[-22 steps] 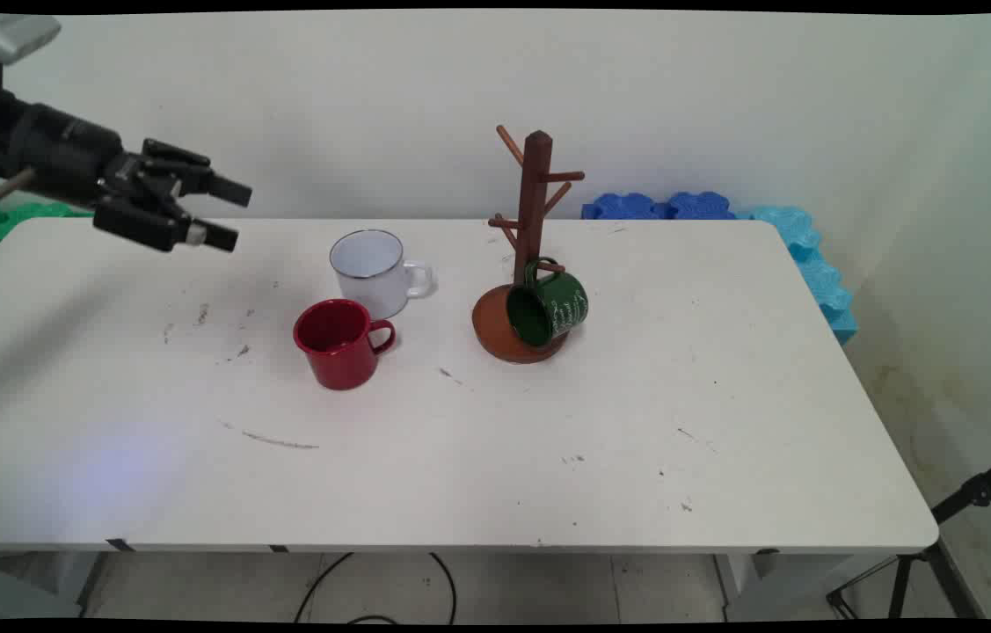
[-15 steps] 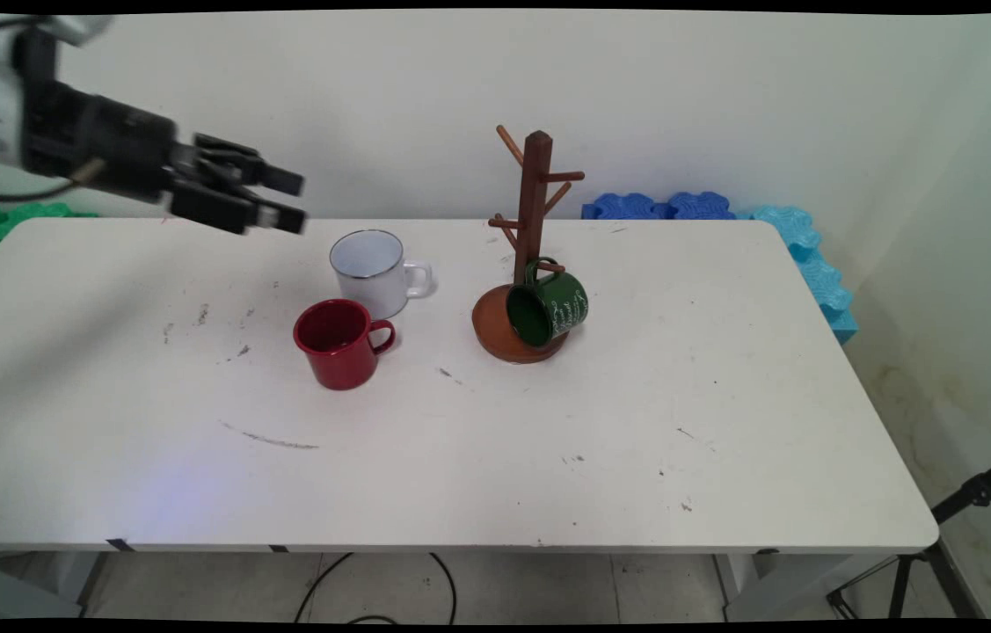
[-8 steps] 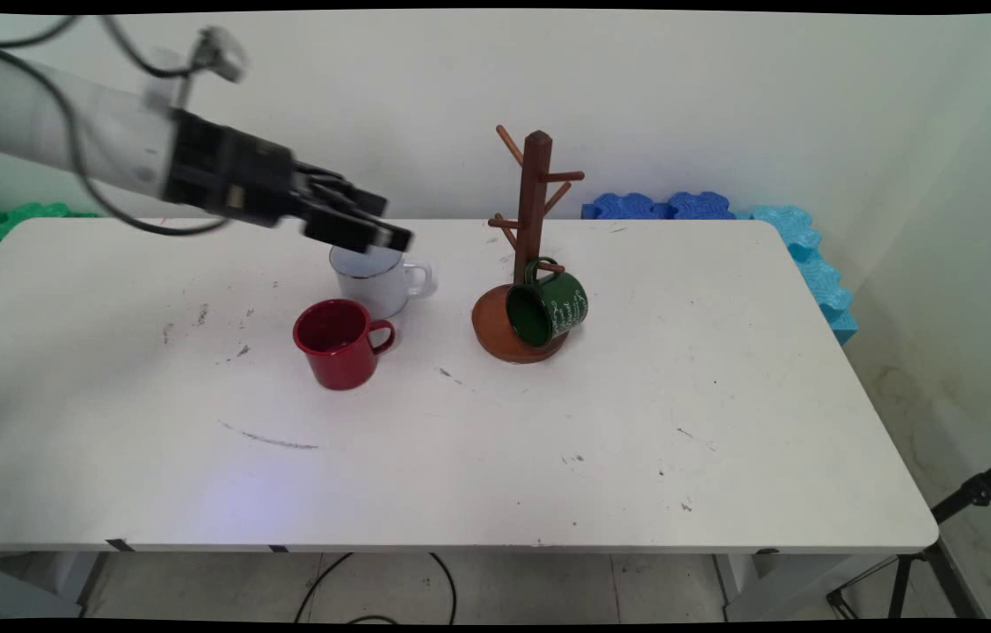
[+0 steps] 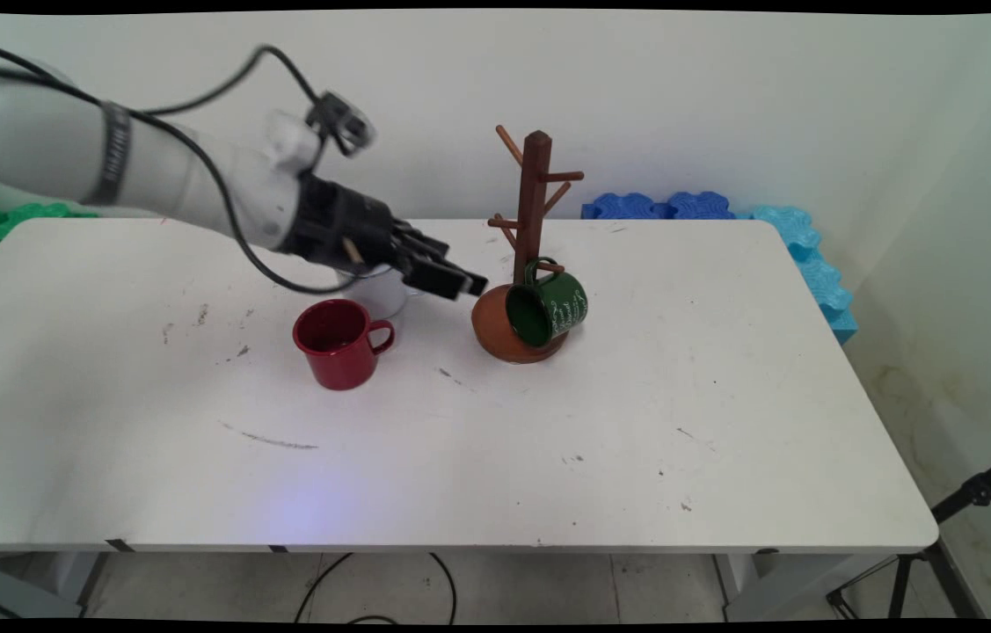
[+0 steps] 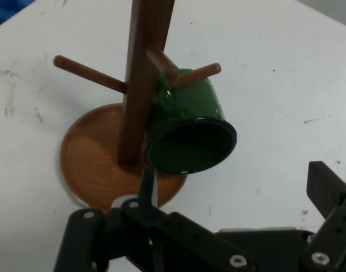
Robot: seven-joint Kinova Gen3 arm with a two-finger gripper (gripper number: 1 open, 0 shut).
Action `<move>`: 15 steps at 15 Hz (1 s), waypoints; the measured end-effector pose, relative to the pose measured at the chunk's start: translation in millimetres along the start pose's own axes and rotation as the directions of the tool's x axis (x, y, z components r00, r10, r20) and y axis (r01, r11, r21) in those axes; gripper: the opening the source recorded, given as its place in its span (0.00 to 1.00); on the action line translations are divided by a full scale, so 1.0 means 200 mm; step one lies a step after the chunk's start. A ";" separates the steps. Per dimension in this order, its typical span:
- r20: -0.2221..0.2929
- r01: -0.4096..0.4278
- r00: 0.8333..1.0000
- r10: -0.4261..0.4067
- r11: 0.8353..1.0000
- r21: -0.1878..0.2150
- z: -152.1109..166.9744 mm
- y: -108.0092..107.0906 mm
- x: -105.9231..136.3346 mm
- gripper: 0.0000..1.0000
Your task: Pick up the green mug from the rack
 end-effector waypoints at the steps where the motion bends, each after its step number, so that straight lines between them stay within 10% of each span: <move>1: 0.005 0.004 1.000 -0.004 1.000 0.003 0.03 0.02 -0.01 1.00; 15: 0.008 0.058 0.998 -0.058 0.995 0.076 0.38 0.13 -0.08 1.00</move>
